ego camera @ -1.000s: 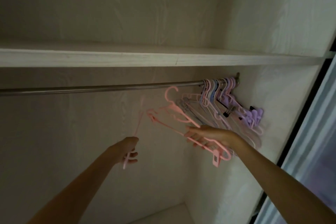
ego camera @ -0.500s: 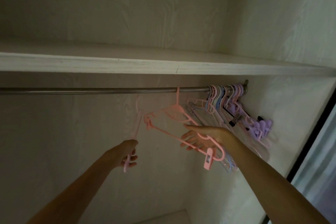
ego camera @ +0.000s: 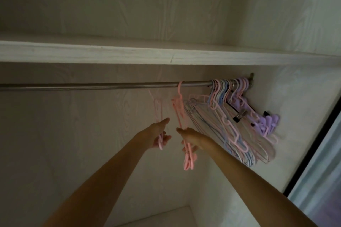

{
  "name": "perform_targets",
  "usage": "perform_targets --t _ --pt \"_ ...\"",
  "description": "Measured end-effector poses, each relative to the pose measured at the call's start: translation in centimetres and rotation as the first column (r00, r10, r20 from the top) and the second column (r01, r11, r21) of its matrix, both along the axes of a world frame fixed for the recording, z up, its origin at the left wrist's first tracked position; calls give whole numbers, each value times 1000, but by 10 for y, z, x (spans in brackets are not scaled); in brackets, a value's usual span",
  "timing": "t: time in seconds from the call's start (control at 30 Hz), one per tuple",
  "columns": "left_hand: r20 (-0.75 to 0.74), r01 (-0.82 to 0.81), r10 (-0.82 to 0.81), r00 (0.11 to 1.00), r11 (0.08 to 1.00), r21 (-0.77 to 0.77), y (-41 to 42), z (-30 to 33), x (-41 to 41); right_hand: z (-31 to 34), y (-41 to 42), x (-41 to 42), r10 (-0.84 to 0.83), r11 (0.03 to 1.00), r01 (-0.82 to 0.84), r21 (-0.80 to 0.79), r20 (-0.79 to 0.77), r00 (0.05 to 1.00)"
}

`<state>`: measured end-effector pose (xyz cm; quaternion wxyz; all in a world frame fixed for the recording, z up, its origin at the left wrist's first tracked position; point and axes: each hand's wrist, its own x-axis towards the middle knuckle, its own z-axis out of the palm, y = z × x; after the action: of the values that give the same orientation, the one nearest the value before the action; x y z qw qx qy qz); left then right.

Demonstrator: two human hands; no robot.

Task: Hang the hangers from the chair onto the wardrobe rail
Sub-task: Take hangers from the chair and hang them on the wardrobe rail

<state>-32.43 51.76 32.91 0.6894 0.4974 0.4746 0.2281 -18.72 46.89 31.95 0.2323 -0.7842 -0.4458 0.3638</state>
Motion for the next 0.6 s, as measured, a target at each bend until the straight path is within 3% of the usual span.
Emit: perform_targets --t 0.1,0.2,0.33,0.5,0.6 --pt "9 8 -8 1000 1000 -9 1 4 7 15 0 6 -18 991 -6 133 178 984" --pt "16 10 -10 1000 1000 -14 -1 5 15 39 4 8 -135 927 74 369 143 980" --pt "-36 48 -48 998 999 15 0 3 27 62 21 -8 -117 927 14 375 254 960" --pt "-105 85 -77 991 994 66 9 7 22 66 41 -10 -287 887 63 457 440 851" --pt "-150 104 -91 984 991 79 15 10 14 65 45 1 -349 838 60 543 449 822"
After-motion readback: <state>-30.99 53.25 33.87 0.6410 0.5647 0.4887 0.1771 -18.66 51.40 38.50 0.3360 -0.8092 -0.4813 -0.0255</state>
